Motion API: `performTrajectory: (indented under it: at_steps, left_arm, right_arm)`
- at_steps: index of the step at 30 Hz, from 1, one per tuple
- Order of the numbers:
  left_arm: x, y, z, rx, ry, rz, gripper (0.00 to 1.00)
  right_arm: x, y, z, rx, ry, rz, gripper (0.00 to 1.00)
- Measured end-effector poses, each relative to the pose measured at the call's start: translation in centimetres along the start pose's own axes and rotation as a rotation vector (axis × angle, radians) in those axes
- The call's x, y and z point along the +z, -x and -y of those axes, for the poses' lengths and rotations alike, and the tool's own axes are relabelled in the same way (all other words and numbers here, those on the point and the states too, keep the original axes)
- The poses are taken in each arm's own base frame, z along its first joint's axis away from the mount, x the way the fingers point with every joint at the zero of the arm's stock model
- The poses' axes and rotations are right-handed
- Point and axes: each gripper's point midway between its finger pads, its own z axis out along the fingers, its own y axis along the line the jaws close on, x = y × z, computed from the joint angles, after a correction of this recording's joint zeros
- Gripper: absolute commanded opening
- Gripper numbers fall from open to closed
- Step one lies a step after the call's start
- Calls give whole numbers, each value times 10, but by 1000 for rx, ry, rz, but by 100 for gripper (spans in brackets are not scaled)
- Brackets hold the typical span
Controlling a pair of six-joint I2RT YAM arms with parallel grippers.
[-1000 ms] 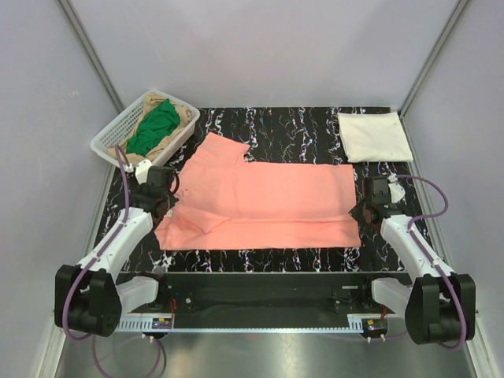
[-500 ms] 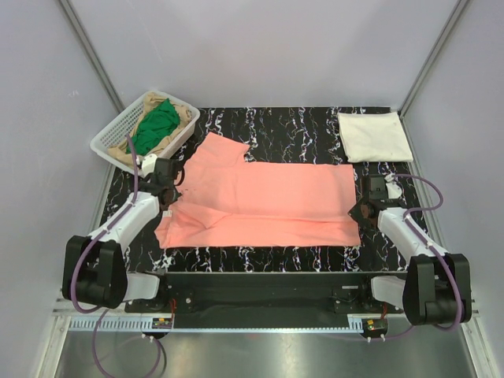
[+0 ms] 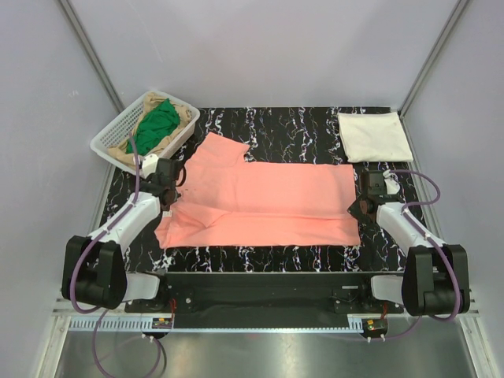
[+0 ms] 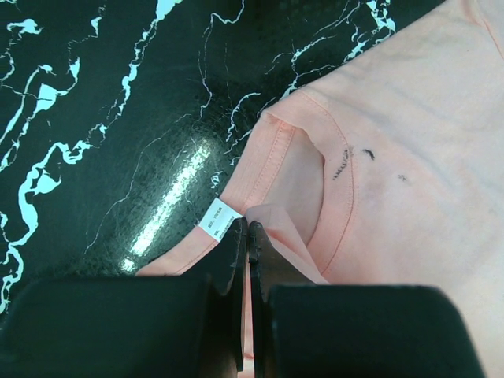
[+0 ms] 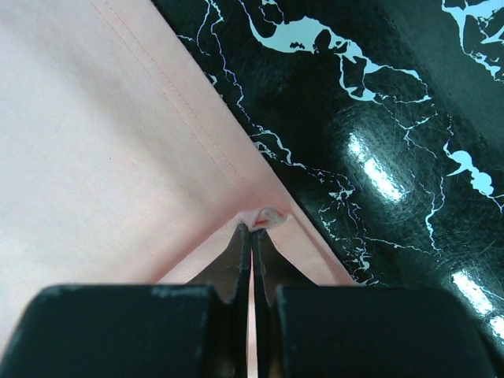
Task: Fold and stack the t-shirts
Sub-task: Fold the tshirt
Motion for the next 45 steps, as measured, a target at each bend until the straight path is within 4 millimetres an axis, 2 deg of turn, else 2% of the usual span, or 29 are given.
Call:
performTrajectory:
  at_steps: [5,8,10,11,14,15,17,18,19,20,25,27,30,33,35,37,38,39,40,43,45]
  left_arm:
    - [-1,-2,-2,14,16,1,0]
    - [1,-4,-2,25,23,-10,0]
    - [3,-4,0,35,29,-21,0]
    - [4,-3,2,46,30,-25,0]
    - [9,10,19,88,17,-26,4]
    - [10,14,25,97,12,-24,4]
    - [14,24,40,111,-5,-10,10]
    - [16,25,45,115,-13,-7,16]
    - [17,25,48,126,-18,-10,29]
    - [18,24,49,142,-21,-14,38]
    - [16,26,60,185,-68,-23,59]
    - [10,32,67,192,-114,-18,63]
    - [-9,49,82,188,-210,15,60]
    - [-35,62,91,163,-317,46,49]
    - [-47,64,95,152,-370,48,44]
    - [-60,55,99,138,-454,34,29]
    - [-58,43,95,134,-461,16,24]
    - [-54,27,87,131,-449,-11,10]
    - [-49,12,80,125,-432,-41,1]
    - [-28,-43,52,124,-343,-168,0]
    - [-19,-67,40,118,-293,-241,0]
  right_arm:
    - [1,1,-1,-1,0,0,1]
    - [4,1,-2,-6,-8,-9,6]
    - [5,0,-2,-9,-12,-14,14]
    - [6,1,-2,-12,-12,-14,26]
    - [5,3,-3,-18,-8,-9,43]
    - [3,5,-4,-15,-3,-4,45]
    - [-3,10,-8,-15,18,12,50]
    - [-7,13,-11,-11,34,25,52]
    - [-13,17,-14,-6,58,38,52]
    - [-18,19,-18,-6,83,47,53]
    - [-50,28,-47,-59,273,67,53]
    - [-58,27,-59,-89,348,58,53]
    - [-66,19,-79,-140,458,22,50]
    - [-72,0,-102,-219,529,-32,47]
    - [-77,-15,-120,-276,574,-69,47]
    - [-83,-23,-134,-308,614,-86,47]
    - [-85,-23,-136,-308,622,-86,47]
    - [-85,-23,-136,-303,624,-83,47]
    - [-86,-22,-137,-299,626,-82,47]
    - [-90,-20,-138,-287,633,-74,48]
    - [-93,-18,-138,-282,642,-66,48]
